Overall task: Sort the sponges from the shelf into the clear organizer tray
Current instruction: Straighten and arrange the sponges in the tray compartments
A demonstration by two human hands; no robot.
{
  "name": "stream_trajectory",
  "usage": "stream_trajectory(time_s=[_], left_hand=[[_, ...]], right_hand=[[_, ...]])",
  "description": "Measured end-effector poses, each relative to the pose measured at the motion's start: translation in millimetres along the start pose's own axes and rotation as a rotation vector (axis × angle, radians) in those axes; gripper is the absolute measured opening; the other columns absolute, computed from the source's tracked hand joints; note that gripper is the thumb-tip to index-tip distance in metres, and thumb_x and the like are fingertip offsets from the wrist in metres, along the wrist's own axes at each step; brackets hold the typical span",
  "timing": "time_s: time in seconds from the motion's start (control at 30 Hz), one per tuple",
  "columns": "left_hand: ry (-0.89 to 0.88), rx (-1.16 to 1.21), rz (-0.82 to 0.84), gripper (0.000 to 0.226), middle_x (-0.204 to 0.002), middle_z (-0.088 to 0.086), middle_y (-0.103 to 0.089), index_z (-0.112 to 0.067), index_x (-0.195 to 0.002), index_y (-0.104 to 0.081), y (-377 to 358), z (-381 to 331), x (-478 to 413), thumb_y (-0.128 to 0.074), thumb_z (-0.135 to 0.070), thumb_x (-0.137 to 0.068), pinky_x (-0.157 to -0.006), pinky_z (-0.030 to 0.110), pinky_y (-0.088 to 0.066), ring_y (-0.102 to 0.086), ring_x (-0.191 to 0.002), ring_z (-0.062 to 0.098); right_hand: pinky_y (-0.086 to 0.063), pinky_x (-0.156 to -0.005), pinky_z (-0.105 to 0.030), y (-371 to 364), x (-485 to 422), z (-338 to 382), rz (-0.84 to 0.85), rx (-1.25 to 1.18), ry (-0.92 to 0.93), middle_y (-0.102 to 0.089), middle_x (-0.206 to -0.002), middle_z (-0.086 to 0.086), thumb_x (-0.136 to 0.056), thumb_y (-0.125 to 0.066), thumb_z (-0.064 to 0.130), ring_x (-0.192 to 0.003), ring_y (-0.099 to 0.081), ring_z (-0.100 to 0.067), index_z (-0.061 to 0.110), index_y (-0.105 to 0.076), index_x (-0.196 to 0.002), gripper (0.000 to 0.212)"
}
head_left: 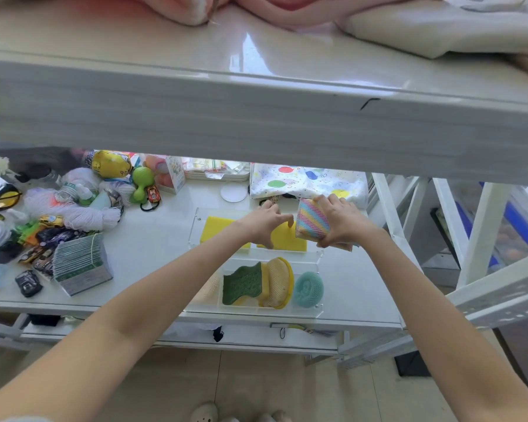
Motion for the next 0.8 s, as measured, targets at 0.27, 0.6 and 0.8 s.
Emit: stream_trajectory(time_s=[0.27, 0.6, 0.8], left_hand=[[0.113, 0.158, -0.099, 0.072, -0.126, 0.009, -0.043, -0.026, -0.131, -0.041, 38.2, 51.3, 49.3, -0.078, -0.013, -0.071, -0.096, 0.037, -0.041, -0.041, -0.117, 0.026], [0.189, 0.295, 0.022, 0.065, -0.140, 0.005, -0.037, -0.032, -0.135, -0.041, 13.7, 93.0, 86.6, -0.071, -0.013, -0.081, -0.105, 0.037, -0.034, -0.033, -0.132, 0.023], [0.151, 0.298, 0.061, 0.068, -0.141, 0.005, -0.038, -0.034, -0.138, -0.041, 20.5, 94.9, 86.9, -0.071, -0.012, -0.081, -0.105, 0.038, -0.035, -0.035, -0.131, 0.023]], right_hand=[[-0.039, -0.097, -0.042, 13.6, -5.8, 6.9, -0.030, -0.021, 0.019, -0.044, -0.126, -0.011, -0.060, -0.084, 0.036, -0.114, -0.044, -0.029, 0.020, -0.025, -0.138, 0.099], [-0.037, -0.103, -0.045, -9.7, -32.9, 59.6, 0.158, -0.065, 0.099, -0.042, -0.137, -0.008, -0.058, -0.085, 0.042, -0.126, -0.040, -0.029, 0.033, -0.017, -0.143, 0.109], [-0.039, -0.103, -0.048, -10.9, -34.4, 60.1, 0.173, -0.038, 0.104, -0.041, -0.140, -0.007, -0.059, -0.085, 0.041, -0.127, -0.040, -0.029, 0.033, -0.016, -0.144, 0.110]])
Point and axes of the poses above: each hand's wrist, its own x-axis away from the middle knuckle, its own y-axis out of the back of the hand, z = x × y, the point moved 2 cm from there along -x, towards the middle knuckle
